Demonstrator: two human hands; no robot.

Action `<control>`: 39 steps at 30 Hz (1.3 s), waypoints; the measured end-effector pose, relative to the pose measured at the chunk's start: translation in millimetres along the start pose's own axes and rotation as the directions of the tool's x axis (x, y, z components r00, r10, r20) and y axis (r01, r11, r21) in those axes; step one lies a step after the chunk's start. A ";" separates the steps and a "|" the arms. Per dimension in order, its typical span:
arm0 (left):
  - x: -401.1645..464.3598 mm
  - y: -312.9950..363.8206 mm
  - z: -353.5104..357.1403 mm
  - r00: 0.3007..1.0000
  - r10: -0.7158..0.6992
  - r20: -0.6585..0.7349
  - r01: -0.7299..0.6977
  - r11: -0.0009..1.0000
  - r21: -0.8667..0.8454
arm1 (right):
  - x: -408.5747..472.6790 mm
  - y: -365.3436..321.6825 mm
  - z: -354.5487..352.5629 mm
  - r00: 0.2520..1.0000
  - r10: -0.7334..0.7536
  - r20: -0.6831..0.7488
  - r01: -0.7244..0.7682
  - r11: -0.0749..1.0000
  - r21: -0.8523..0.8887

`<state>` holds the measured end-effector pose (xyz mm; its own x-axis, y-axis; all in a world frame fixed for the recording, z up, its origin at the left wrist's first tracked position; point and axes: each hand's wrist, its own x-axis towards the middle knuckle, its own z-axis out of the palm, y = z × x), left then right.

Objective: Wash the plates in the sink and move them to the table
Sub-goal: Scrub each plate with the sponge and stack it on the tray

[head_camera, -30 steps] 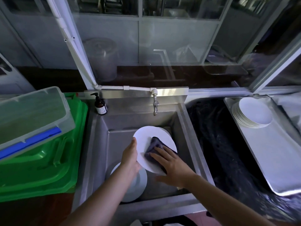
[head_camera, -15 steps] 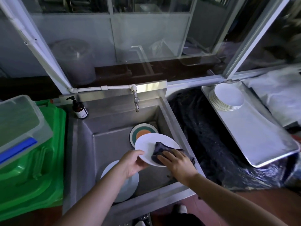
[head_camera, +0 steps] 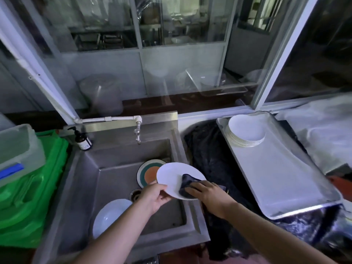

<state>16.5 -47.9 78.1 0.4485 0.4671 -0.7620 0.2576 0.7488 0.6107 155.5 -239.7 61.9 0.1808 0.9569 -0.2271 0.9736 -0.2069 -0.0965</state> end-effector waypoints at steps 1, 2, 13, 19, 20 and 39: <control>-4.1 -6.3 16.3 1.000 0.015 0.002 -0.015 1.000 -0.007 | -13.3 14.2 -1.2 1.000 -0.003 0.002 0.003 1.000 0.000; -7.7 -12.6 32.3 1.000 0.027 0.004 -0.026 1.000 -0.015 | -26.6 28.9 -2.9 1.000 -0.006 -0.008 0.006 1.000 0.002; -18.8 -24.4 166.0 0.995 0.094 0.025 -0.093 0.994 -0.054 | -117.0 149.2 -27.0 0.975 0.165 -0.147 -0.153 0.984 0.092; 10.4 -5.0 235.5 0.992 0.101 0.082 -0.099 0.995 -0.022 | -135.8 203.9 -37.9 0.916 0.331 -0.225 -0.303 0.941 0.153; 17.5 -1.5 247.5 0.990 0.105 0.097 -0.103 0.994 -0.023 | -137.9 213.7 -38.4 0.905 0.352 -0.240 -0.320 0.933 0.164; 130.5 18.9 408.5 0.996 0.061 0.071 -0.062 0.998 0.008 | -145.7 343.6 -5.0 0.787 0.551 -0.278 -0.440 0.817 0.374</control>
<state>429.5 -164.9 78.3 0.5228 0.4778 -0.7060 0.2357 0.7148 0.6584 464.4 -449.1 66.7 0.7175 0.6955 0.0376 0.6633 -0.6659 -0.3415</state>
